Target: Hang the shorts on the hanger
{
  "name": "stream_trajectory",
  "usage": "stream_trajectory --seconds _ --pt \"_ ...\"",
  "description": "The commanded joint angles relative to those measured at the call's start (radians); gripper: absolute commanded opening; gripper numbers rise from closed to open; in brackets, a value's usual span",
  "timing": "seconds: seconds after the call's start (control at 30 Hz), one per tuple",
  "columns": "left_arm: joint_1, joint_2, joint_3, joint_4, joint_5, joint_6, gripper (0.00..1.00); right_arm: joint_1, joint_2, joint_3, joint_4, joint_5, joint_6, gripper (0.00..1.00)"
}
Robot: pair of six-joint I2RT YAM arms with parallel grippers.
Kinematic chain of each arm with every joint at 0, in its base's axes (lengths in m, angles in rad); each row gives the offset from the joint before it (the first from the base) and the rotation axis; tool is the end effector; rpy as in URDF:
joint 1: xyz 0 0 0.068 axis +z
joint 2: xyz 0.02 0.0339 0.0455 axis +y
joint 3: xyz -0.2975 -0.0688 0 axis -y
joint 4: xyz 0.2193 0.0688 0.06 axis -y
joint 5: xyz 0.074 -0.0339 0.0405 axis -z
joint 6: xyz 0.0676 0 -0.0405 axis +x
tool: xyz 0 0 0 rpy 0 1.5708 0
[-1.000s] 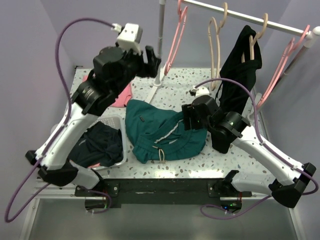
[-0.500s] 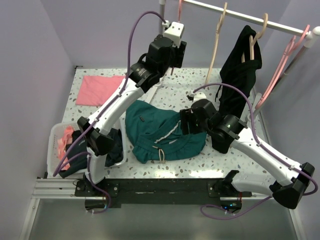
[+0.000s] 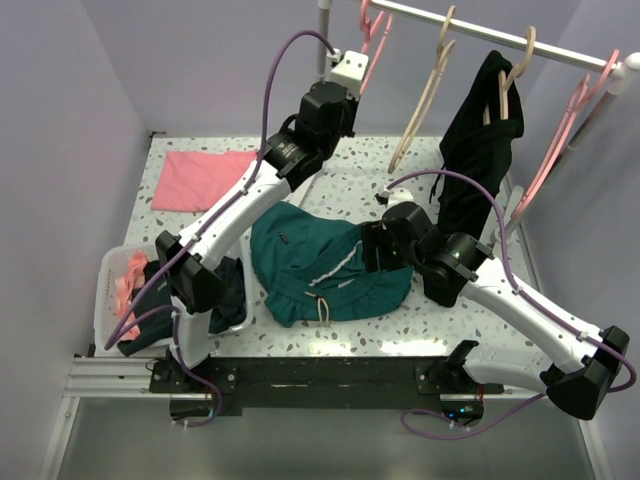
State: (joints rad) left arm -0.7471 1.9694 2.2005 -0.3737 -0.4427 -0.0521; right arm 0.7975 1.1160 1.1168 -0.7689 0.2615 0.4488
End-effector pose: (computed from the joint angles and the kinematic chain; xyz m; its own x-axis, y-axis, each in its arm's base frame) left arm 0.3637 -0.2974 0.4771 -0.1199 0.0469 -0.9917 0.2971 0.9548 0.0092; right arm 0.1583 0.1372 0.3442 -0.6808 -0.0975 -0.7259 -0.2952 0.9435 0.1502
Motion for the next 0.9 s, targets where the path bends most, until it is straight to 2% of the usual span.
stream_trajectory --seconds 0.0,0.13,0.47,0.63,0.87 --pt "0.005 -0.125 -0.063 0.104 -0.04 0.047 0.0 0.0 -0.016 -0.006 0.037 0.002 0.008 0.69" --pt "0.003 -0.207 -0.143 0.176 -0.039 0.095 0.0 0.0 -0.015 -0.008 0.049 0.008 0.004 0.69" --pt "0.005 -0.28 -0.2 0.139 0.024 0.089 0.0 0.0 -0.019 -0.005 0.04 0.042 -0.004 0.69" --pt "0.003 -0.374 -0.344 0.145 0.045 0.06 0.0 0.0 -0.044 -0.026 0.042 0.077 -0.001 0.69" --pt "0.005 -0.591 -0.586 0.113 0.073 0.024 0.0 0.0 -0.09 -0.113 0.098 0.117 0.005 0.66"
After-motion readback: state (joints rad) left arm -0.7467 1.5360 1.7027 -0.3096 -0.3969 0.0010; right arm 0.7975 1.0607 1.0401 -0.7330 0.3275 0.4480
